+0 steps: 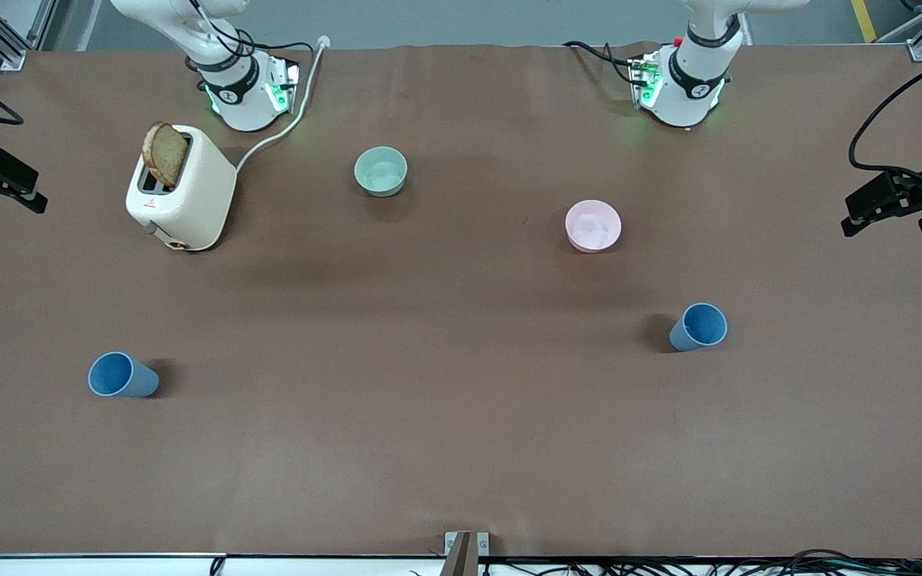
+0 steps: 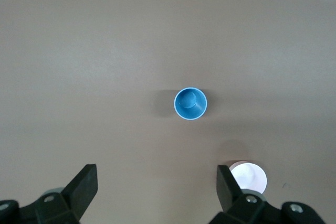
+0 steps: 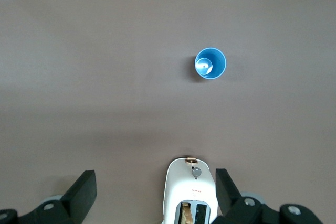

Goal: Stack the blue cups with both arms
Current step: 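Move the left and right grippers toward the two blue cups, then lower both grippers around the blue cups and close them, then carry the blue cup with the left gripper toward the table center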

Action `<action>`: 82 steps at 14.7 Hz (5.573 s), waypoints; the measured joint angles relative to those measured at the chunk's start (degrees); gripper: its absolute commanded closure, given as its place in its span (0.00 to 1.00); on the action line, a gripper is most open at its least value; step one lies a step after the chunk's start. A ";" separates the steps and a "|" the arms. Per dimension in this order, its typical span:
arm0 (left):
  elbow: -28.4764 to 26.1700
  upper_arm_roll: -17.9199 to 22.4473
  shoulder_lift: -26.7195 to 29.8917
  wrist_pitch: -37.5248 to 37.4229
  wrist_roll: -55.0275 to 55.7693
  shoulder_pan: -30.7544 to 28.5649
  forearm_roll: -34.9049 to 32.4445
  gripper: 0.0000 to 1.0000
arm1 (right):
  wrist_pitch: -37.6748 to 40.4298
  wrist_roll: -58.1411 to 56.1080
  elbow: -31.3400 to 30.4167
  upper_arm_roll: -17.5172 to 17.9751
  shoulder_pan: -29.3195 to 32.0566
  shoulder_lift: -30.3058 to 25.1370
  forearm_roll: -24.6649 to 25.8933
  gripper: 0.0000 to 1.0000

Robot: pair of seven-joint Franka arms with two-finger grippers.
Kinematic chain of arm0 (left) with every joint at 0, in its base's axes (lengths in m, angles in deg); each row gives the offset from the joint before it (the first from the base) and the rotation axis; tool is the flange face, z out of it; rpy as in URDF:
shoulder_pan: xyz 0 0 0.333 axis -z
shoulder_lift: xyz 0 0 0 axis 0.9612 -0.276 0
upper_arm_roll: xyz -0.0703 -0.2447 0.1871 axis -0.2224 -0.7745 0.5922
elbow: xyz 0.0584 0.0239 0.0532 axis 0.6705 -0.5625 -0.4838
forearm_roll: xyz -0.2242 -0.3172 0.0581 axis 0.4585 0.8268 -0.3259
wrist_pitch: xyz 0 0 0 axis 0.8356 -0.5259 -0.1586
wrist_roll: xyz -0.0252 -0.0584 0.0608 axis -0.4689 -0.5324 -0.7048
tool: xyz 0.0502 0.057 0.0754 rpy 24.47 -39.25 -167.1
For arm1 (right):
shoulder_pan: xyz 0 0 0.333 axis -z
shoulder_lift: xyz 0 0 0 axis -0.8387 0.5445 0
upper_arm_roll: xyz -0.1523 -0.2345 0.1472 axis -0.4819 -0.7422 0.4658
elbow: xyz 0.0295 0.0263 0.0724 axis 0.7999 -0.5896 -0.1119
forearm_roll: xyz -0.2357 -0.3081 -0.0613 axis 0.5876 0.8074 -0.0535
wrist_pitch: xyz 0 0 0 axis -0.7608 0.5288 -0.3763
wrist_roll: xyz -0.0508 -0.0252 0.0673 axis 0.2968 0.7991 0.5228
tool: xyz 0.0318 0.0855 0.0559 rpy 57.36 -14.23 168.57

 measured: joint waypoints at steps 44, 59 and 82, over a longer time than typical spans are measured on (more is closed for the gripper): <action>-17.64 -0.97 -24.44 25.45 0.01 0.70 0.01 0.00 | -38.94 -21.78 -13.30 -8.65 8.54 29.18 -19.36 0.03; -17.61 -1.02 -26.71 26.98 0.12 0.71 0.01 1.00 | -44.03 -30.82 -10.54 -8.45 9.74 36.79 -27.17 0.98; 4.16 -13.14 -33.03 18.21 -2.26 17.29 0.48 1.00 | -14.27 1.31 -2.54 4.66 9.94 9.11 -1.84 1.00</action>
